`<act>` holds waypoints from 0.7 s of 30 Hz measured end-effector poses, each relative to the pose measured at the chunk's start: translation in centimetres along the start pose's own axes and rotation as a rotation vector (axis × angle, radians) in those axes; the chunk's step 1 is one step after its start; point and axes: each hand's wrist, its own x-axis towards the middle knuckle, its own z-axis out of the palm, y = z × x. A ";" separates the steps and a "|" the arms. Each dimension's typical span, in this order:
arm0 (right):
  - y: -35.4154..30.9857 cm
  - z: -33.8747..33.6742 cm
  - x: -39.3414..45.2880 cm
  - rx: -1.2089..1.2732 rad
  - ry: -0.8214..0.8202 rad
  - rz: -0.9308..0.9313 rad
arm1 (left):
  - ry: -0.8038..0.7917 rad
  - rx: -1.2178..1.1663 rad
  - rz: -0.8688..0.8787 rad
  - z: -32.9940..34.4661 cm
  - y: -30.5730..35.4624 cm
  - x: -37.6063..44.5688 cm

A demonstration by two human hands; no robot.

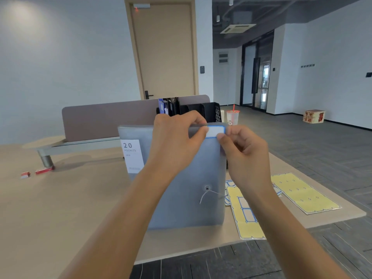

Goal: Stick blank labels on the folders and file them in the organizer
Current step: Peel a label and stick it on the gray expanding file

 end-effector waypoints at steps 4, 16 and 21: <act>0.0 0.7 -0.7 0.052 -0.072 0.047 | 0.002 0.201 0.019 -0.9 -0.5 -1.3; 3.9 1.8 -5.0 0.047 -0.112 0.182 | 0.215 -0.076 -0.621 -3.3 -6.0 -10.1; 5.8 1.1 -6.7 0.007 -0.133 0.217 | 0.109 -0.198 -0.649 -1.6 -7.4 -12.7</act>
